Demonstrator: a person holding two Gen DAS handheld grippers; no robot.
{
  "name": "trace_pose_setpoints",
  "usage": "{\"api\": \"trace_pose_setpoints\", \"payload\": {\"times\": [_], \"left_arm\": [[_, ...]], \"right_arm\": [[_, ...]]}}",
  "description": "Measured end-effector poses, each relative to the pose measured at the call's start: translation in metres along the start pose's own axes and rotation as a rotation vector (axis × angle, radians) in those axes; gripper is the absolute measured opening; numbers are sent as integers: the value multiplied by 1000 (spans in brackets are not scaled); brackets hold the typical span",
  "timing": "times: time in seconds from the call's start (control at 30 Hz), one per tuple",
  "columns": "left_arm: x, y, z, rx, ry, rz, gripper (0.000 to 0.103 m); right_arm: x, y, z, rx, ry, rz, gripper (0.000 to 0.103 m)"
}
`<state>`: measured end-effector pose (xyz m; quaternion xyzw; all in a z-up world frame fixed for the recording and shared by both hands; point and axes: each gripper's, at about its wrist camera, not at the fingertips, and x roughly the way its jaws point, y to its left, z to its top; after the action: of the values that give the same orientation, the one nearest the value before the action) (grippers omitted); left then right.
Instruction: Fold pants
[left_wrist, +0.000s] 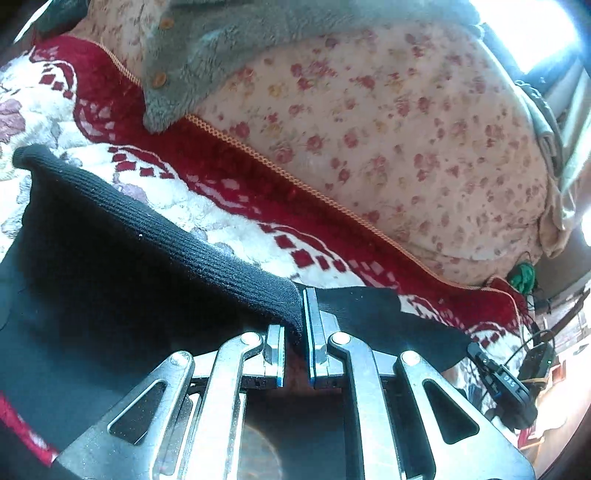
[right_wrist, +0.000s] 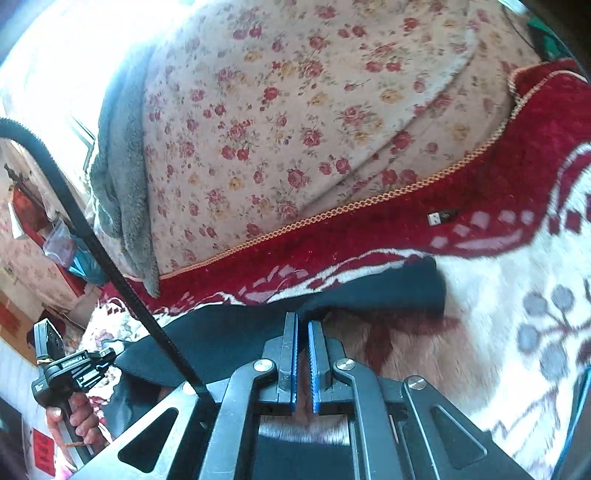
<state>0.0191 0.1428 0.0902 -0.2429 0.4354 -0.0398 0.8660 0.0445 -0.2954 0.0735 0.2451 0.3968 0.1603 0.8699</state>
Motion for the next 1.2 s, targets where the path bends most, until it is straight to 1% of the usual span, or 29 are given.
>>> {"api": "trace_pose_setpoints", "payload": {"times": [0.2,0.33,0.47,0.5,0.6,0.63,0.73,0.8,0.9,1.0,1.1,1.2], "left_arm": [[-37,-3,-15,21,-28,-24,7],[-57,-4,-30,35,-39,-50,7],[-69,-2,-56,76,-31,-54,7],[-70,0,-68,93,-30,-42,7],[-64,7,-95,150,-19,18,7],[-58,10,-104,159,-3,39,7],[-38,25,-121,140,62,88,7],[-32,32,-125,119,80,98,8],[-35,32,-125,110,76,89,7],[-43,27,-127,141,34,89,7],[-35,37,-130,95,60,81,8],[-34,42,-129,60,67,63,9]], "right_arm": [[-25,2,-15,13,-26,20,4],[-54,7,-24,13,-62,39,4],[-80,14,-41,-25,-73,23,4],[-86,13,-48,-26,-73,19,4],[-96,5,-77,-18,-49,3,4],[-94,-1,-88,-9,-27,-7,4],[-78,-24,-116,54,52,-24,4],[-70,-34,-129,87,75,-16,5],[-73,-38,-129,106,59,6,4],[-82,-28,-125,61,48,-13,4],[-86,-25,-126,64,50,-18,4],[-79,-29,-130,61,84,-59,4]]}}
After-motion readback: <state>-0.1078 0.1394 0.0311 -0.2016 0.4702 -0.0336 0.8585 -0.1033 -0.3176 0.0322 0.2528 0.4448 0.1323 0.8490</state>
